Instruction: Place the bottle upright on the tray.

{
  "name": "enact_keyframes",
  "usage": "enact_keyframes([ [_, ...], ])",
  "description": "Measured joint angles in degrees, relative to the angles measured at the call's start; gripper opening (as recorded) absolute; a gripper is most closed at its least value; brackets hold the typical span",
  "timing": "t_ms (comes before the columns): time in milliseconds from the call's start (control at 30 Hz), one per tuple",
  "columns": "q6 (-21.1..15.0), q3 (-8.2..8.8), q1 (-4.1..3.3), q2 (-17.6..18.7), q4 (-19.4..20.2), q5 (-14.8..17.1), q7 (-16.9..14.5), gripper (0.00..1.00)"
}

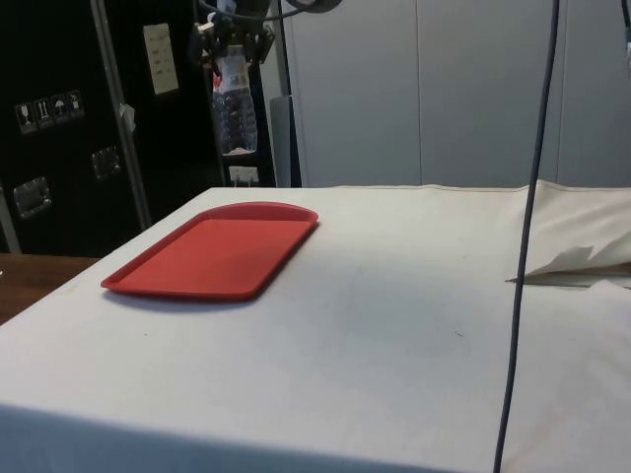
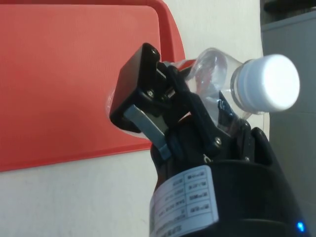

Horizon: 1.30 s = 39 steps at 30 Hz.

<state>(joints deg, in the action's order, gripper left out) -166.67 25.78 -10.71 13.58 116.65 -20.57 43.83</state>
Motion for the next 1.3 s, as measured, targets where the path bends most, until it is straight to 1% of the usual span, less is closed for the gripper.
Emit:
enact_keyframes([
  [500, -2.52, 0.00, 0.00, 1.09, -0.11, 0.00, -3.44, 0.28],
  [667, -3.95, 0.00, 0.00, 1.60, -0.06, 0.00, -4.76, 0.28],
  [867, -4.70, -0.06, 0.00, 1.66, 0.11, 0.00, -5.61, 0.28],
  [1300, -7.91, -0.17, 0.00, 2.35, 0.69, 0.00, -8.65, 0.28],
])
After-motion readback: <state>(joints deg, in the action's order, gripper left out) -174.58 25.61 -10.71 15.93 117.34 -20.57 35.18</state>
